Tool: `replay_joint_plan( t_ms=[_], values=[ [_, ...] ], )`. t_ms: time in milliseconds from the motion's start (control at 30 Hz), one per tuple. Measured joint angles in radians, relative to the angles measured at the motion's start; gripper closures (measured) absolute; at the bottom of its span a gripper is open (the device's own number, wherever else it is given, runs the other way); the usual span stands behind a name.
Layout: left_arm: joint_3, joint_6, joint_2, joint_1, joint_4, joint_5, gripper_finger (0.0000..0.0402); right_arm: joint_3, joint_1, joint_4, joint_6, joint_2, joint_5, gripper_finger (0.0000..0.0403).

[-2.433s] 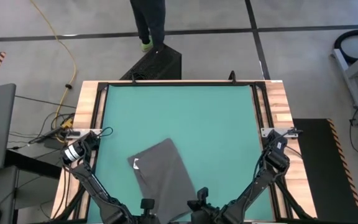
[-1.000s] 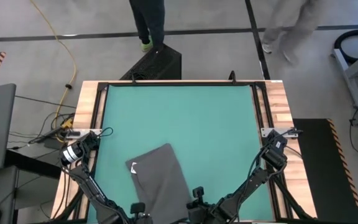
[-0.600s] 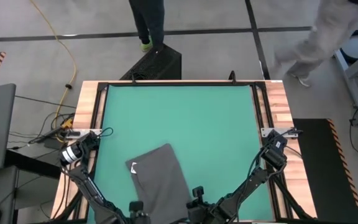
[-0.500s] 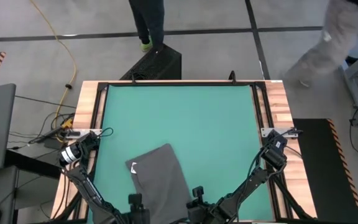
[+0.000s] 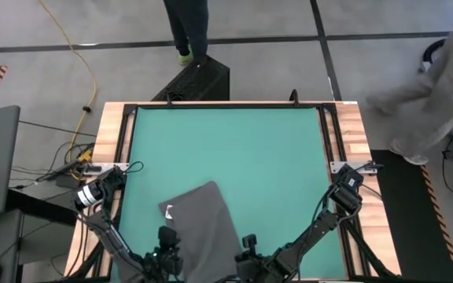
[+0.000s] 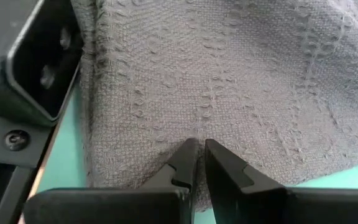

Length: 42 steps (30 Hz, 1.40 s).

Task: Roll towel
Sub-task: Roll the gray towel

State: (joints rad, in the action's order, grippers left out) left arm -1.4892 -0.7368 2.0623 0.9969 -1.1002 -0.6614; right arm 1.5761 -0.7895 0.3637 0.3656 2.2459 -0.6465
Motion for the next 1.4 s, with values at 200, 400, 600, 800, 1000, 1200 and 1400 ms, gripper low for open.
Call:
replay_joint_plan(
  t_ms=[200,400,600,800,1000,1200,1400],
  values=[
    [0.093,0.150,0.001,-0.015,0.089,0.005,0.0259,0.000,0.006,-0.003,0.010,-0.001,0.033,0.0347],
    [0.143,0.173,0.001,-0.036,0.089,0.011,0.0259,0.000,0.007,-0.003,0.019,-0.001,0.037,0.0347],
    [0.159,0.229,0.000,-0.069,0.089,0.019,0.0261,0.001,0.013,-0.003,0.019,-0.001,0.044,0.0347],
    [0.160,0.288,0.000,-0.115,0.089,0.028,0.0296,0.001,0.018,-0.002,0.019,-0.001,0.046,0.0347],
    [0.160,0.330,0.000,-0.137,0.088,0.001,0.0381,0.001,0.023,0.013,0.019,-0.001,0.046,0.0347],
    [0.131,0.316,0.000,-0.135,0.038,-0.005,0.0400,0.001,0.038,0.018,0.019,-0.001,0.047,0.0347],
    [0.037,0.268,0.000,-0.115,-0.085,-0.008,0.0401,0.001,0.050,0.020,0.018,-0.001,0.063,0.0347]
  ],
)
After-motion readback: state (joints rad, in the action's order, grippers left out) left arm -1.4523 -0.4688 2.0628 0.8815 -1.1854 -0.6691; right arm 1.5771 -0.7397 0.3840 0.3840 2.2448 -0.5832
